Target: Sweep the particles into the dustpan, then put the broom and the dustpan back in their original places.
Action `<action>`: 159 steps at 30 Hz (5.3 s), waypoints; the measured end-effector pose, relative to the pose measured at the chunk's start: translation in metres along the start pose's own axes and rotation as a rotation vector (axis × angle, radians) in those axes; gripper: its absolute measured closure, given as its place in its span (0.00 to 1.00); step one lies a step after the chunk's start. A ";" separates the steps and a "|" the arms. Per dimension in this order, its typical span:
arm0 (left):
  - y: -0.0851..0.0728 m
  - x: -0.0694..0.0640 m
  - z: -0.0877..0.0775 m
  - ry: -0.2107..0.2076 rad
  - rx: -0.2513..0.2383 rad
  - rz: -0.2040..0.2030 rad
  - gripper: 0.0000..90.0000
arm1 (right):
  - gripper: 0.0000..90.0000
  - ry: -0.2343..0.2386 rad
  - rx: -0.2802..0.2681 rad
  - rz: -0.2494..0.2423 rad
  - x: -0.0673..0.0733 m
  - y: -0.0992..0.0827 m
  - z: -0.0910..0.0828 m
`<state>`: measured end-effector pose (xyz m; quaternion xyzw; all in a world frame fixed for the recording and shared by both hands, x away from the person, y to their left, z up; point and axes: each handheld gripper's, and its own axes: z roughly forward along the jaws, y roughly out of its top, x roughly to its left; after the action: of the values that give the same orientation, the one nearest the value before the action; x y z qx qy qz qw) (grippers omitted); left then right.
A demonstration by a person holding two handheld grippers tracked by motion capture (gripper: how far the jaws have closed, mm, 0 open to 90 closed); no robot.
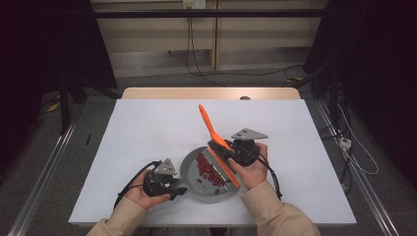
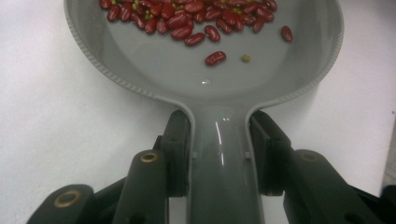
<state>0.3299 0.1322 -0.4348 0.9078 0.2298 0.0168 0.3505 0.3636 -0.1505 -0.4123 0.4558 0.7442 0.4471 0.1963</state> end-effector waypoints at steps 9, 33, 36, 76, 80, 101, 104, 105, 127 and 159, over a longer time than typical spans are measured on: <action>-0.007 0.003 -0.003 0.027 -0.094 -0.009 0.70 | 0.79 -0.040 -0.008 0.003 -0.017 0.001 -0.009; -0.015 0.030 -0.033 0.173 -0.228 -0.155 0.70 | 0.79 -0.113 -0.017 0.027 -0.051 -0.005 -0.029; -0.017 0.035 -0.034 0.192 -0.237 -0.180 0.70 | 0.79 -0.120 -0.015 0.029 -0.054 -0.006 -0.031; -0.048 0.072 -0.052 0.424 -0.199 -0.431 0.70 | 0.79 -0.253 0.003 0.075 -0.105 -0.031 -0.065; -0.049 0.075 -0.052 0.436 -0.186 -0.448 0.70 | 0.79 -0.270 0.009 0.080 -0.112 -0.034 -0.067; -0.053 0.086 -0.052 0.498 -0.157 -0.525 0.70 | 0.79 -0.394 0.011 0.077 -0.147 -0.042 -0.081; -0.054 0.087 -0.051 0.503 -0.154 -0.533 0.70 | 0.79 -0.422 0.028 0.062 -0.150 -0.043 -0.081; -0.054 0.087 -0.050 0.508 -0.154 -0.535 0.70 | 0.79 -0.430 0.032 0.060 -0.150 -0.044 -0.080; -0.048 0.067 -0.047 0.452 -0.204 -0.506 0.61 | 0.75 -0.374 0.039 0.030 -0.118 -0.044 -0.058; -0.043 0.050 -0.050 0.307 -0.315 -0.426 0.21 | 0.42 -0.152 -0.005 0.107 -0.102 -0.046 -0.064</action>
<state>0.3480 0.2133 -0.4311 0.7605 0.4599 0.1152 0.4438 0.3474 -0.2774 -0.4296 0.5270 0.7007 0.4228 0.2291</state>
